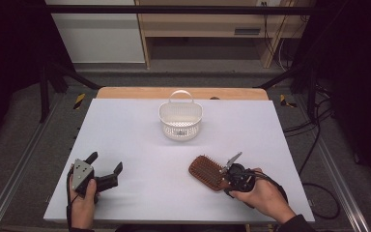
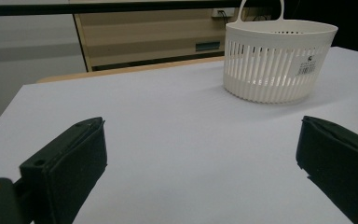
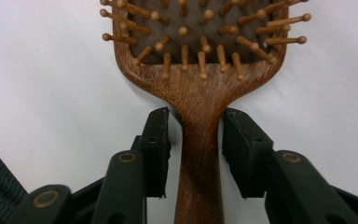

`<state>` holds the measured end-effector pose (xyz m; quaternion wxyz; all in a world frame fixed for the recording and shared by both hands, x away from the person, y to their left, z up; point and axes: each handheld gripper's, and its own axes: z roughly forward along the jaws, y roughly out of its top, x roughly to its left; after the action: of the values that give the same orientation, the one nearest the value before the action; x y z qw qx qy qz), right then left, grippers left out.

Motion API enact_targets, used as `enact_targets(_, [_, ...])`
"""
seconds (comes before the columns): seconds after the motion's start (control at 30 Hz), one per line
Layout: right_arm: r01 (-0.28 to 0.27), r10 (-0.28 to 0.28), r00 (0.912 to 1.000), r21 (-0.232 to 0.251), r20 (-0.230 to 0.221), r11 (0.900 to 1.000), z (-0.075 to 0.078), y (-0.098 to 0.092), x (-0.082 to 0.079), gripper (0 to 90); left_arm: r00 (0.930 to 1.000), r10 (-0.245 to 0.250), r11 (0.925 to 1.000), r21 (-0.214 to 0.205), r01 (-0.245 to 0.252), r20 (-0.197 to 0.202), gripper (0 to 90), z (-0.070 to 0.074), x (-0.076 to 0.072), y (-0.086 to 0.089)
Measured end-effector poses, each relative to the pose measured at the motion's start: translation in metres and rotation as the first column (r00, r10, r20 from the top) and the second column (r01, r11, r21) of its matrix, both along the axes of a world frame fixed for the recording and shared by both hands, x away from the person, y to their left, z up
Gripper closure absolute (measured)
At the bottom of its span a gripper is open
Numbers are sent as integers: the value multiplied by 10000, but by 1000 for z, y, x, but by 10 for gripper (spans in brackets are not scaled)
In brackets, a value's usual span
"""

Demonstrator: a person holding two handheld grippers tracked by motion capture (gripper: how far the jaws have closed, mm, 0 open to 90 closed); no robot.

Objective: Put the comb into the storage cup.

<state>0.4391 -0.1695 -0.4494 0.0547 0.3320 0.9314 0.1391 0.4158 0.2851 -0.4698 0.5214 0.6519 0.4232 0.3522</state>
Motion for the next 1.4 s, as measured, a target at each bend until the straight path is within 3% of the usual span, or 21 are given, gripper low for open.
enact_targets(0.33, [-80,57,9991,-527,-424,9986,1,7,5,698,10000,-44,10000,-1,44,-1,17,0,0,-1])
enact_targets(0.53, [-115,95,9988,-422,-472,9990,1,5,7,724,10000,-59,10000,-5,59,-36,17,0,1,-1])
enact_targets(1.1, [-623,621,9967,23,522,9981,5,8,-3,730,10000,-10,10000,-46,9,-24,18,0,0,1])
enact_targets(1.4, [-320,251,9930,575,1155,9978,7,6,-5,731,10000,-70,9999,-73,70,-6,18,1,0,0])
